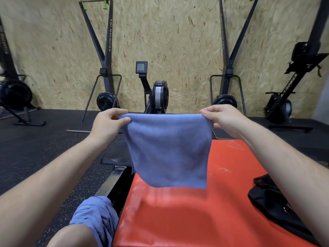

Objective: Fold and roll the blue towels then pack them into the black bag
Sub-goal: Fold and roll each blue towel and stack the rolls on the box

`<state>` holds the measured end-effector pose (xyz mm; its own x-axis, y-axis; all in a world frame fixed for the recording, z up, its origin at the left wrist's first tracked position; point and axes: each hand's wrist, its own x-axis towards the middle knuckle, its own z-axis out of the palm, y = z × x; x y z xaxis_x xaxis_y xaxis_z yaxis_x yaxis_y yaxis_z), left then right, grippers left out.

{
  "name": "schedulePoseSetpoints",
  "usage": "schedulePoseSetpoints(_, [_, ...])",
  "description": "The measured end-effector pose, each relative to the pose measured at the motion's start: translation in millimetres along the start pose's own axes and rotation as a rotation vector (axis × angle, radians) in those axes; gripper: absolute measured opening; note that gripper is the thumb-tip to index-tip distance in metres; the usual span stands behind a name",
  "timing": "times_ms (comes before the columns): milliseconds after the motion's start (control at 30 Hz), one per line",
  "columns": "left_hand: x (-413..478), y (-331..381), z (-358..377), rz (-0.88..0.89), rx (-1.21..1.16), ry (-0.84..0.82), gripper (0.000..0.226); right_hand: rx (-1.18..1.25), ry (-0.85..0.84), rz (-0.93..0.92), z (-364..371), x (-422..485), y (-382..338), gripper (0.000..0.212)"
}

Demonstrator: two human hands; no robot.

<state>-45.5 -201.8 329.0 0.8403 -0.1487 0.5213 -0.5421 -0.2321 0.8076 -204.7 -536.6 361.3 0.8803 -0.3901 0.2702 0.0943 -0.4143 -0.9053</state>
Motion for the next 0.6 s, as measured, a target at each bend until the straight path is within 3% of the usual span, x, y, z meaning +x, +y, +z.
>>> schedulePoseSetpoints(100, [2.3, 9.3, 0.2, 0.109, 0.202, -0.043, 0.011, -0.038, -0.056, 0.003, -7.7, -4.4, -1.8, 0.027])
schedulePoseSetpoints(233, [18.4, 0.3, 16.0, 0.199, 0.416, -0.089, 0.009, -0.315, 0.039, -0.006, -7.6, 0.5, 10.8, 0.009])
schedulePoseSetpoints(367, [34.5, -21.2, 40.0, 0.154, 0.509, -0.121, 0.011, -0.487, 0.105, -0.035, 2.6, 20.1, 41.4, 0.009])
schedulePoseSetpoints(467, [46.5, -31.5, 56.5, 0.093, 0.489, -0.134, 0.012, -0.621, 0.123, -0.063, 9.3, 34.4, 56.5, 0.009])
schedulePoseSetpoints(600, [58.0, -37.4, 67.7, 0.040, 0.335, -0.143, 0.016, -0.420, 0.163, -0.061, 12.3, 48.0, 64.4, 0.014])
